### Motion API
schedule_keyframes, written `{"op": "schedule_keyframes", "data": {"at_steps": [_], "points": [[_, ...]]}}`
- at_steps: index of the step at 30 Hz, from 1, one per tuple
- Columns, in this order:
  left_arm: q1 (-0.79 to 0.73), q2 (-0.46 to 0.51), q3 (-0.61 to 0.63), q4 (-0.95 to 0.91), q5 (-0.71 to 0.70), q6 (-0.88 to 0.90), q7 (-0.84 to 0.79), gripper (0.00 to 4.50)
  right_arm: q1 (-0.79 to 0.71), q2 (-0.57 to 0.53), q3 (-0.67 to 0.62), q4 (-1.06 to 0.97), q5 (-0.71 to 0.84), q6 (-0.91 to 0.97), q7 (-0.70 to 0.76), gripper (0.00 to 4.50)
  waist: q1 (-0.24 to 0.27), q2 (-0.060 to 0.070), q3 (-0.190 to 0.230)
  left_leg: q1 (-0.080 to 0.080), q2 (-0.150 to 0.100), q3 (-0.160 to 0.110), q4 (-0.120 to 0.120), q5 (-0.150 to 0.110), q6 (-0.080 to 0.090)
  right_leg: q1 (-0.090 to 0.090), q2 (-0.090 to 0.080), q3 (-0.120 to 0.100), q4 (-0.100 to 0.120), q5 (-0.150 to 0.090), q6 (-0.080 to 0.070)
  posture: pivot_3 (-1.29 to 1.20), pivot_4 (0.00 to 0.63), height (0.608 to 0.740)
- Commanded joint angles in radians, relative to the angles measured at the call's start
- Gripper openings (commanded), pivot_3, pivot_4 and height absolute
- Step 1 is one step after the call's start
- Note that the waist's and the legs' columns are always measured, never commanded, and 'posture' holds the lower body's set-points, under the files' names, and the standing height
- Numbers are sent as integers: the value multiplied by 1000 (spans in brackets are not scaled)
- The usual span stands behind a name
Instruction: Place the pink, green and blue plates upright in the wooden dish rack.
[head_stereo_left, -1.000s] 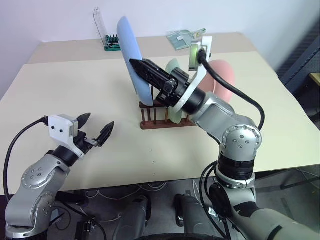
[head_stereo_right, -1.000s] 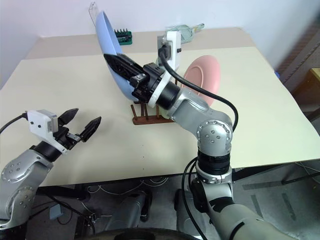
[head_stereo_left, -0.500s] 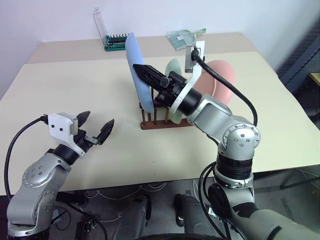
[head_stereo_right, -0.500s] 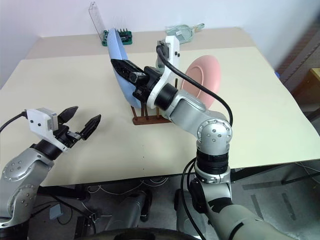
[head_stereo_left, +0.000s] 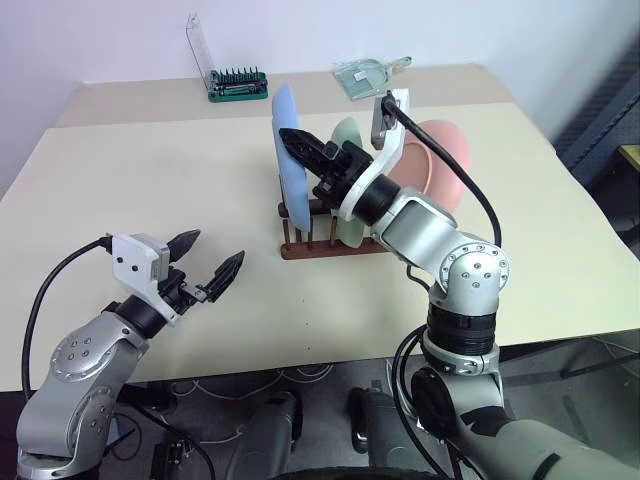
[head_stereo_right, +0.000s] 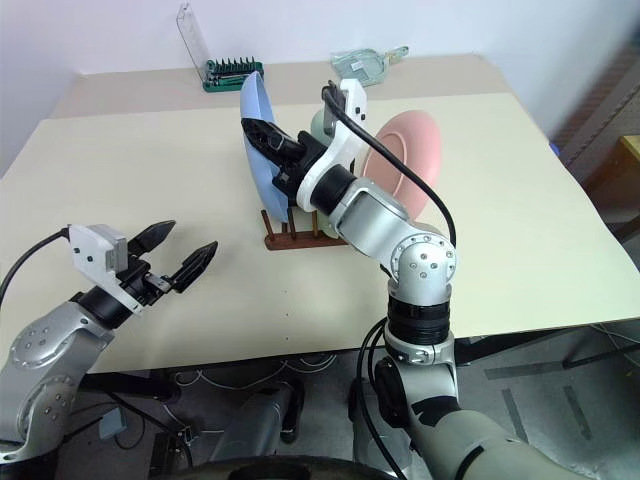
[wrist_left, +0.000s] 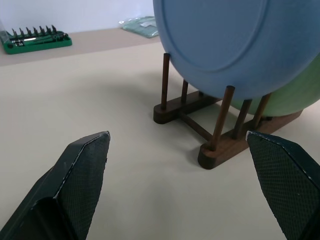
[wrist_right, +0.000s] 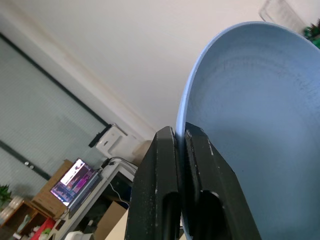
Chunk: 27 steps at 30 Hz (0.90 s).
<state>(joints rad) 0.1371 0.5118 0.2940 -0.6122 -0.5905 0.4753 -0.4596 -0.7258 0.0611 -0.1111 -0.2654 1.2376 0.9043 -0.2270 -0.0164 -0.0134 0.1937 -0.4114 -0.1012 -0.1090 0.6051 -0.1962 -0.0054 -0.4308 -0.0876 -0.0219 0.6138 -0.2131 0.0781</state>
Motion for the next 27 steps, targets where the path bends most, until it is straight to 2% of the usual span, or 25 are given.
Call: {"op": "schedule_keyframes", "data": {"at_steps": [1,9,10,12,18,27], "points": [[11,13,0,-48,1,-11,-11,4490,-15,11,-11,-2,37,-11,-20,0,0,0,0,0,0,0,0,0,0,0,0,0,0,0,0,0,150,740],[13,12,-2,-48,7,-10,-15,4490,-13,6,-9,15,65,-7,-63,0,-1,0,0,0,0,0,-1,0,0,0,0,0,-1,0,0,0,150,740],[13,12,-3,-48,7,-10,-15,4500,-13,5,-9,16,66,-7,-66,651,-1,0,0,0,1,0,-2,0,0,0,0,0,-1,0,0,0,150,740],[14,12,-5,-48,8,-10,-16,4500,-12,3,-8,15,68,-8,-68,1336,0,1,0,0,1,0,-2,0,0,0,0,0,-1,0,0,0,150,740],[7,12,-8,-41,11,-10,-20,4500,-24,-19,-1,15,38,-9,-52,4310,0,0,0,0,1,0,-8,1,2,-3,0,0,-2,1,-3,0,150,740],[6,9,-17,-39,15,-7,-21,4500,-92,-141,47,-34,-22,18,96,4310,0,0,0,0,1,1,-8,1,2,-3,0,0,-2,-1,-1,0,150,740]]}}
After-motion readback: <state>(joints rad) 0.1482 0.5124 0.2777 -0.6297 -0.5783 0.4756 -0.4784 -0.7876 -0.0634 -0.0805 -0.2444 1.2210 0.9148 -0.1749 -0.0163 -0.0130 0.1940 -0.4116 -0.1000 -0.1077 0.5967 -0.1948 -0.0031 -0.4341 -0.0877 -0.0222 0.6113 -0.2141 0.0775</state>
